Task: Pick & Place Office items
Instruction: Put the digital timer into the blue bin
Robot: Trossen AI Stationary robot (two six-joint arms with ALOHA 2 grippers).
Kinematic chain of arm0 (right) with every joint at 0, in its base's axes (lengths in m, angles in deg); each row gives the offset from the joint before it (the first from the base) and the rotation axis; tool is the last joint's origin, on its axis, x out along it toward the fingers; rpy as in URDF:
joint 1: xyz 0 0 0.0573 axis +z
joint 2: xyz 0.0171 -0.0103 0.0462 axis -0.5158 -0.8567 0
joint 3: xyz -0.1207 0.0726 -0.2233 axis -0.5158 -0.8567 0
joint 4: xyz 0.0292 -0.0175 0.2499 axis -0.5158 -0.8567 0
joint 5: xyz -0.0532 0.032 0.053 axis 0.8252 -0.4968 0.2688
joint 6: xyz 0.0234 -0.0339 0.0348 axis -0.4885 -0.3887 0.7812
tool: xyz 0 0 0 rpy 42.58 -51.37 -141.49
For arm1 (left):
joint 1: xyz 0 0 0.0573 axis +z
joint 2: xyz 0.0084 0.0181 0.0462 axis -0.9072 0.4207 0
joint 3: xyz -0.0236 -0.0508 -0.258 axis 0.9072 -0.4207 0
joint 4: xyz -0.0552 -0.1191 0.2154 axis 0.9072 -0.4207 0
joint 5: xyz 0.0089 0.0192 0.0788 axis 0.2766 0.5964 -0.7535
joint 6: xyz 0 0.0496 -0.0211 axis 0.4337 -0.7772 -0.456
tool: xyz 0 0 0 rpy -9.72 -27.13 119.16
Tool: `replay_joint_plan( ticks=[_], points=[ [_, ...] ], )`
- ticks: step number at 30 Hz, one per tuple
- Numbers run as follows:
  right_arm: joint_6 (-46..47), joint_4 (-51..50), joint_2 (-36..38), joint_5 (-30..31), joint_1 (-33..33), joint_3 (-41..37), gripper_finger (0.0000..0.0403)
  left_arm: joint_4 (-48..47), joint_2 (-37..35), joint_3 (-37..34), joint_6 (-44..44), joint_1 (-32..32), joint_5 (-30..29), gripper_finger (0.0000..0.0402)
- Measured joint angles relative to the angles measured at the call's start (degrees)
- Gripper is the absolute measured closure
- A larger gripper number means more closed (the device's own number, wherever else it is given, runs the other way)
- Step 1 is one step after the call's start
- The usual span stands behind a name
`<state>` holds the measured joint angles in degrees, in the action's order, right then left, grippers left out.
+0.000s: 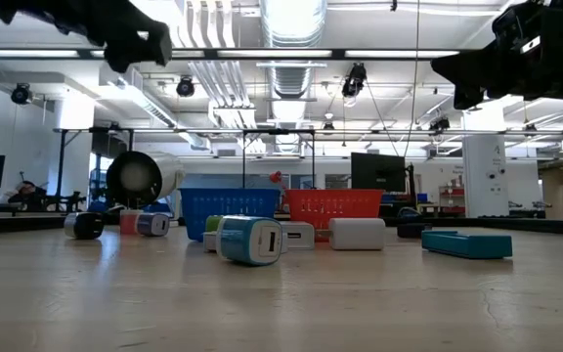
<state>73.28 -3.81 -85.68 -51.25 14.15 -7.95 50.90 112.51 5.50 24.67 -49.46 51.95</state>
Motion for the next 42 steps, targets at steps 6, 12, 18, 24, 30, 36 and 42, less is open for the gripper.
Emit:
replay_joint_plan(
  ticks=[6,12,18,24,30,36,42],
  points=[
    [0.12,0.33,-0.02,0.01,0.0,0.0,0.0394,23.63,-6.39,-15.21,-3.48,-1.29,4.92,0.0117],
    [0.1,0.37,-0.04,0.01,0.02,0.0,0.0394,37.63,-7.96,-27.14,-4.59,-1.31,7.7,0.0117],
    [0.1,0.36,-0.04,0.01,0.0,0.06,0.0394,46.95,-8.0,-34.69,-3.78,-1.31,7.79,0.0117],
    [0.1,0.39,-0.04,0.03,0.0,0.15,0.0394,44.35,-7.7,-35.02,-3.07,-1.31,7.89,0.0117],
    [-0.58,0.39,-0.04,0.44,0.0,0.17,0.0394,42.78,-7.67,-35.02,-3.49,-1.31,7.89,0.0117],
    [-1.52,1.79,-0.04,0.62,-0.01,0.2,0.0394,42.78,-7.68,-35.02,-3.48,-1.31,7.88,0.0117],
    [-1.63,2.38,0.0,0.96,0.02,0.22,0.0394,42.78,-7.68,-35.02,-3.26,-1.31,7.87,0.0117]
  ],
)
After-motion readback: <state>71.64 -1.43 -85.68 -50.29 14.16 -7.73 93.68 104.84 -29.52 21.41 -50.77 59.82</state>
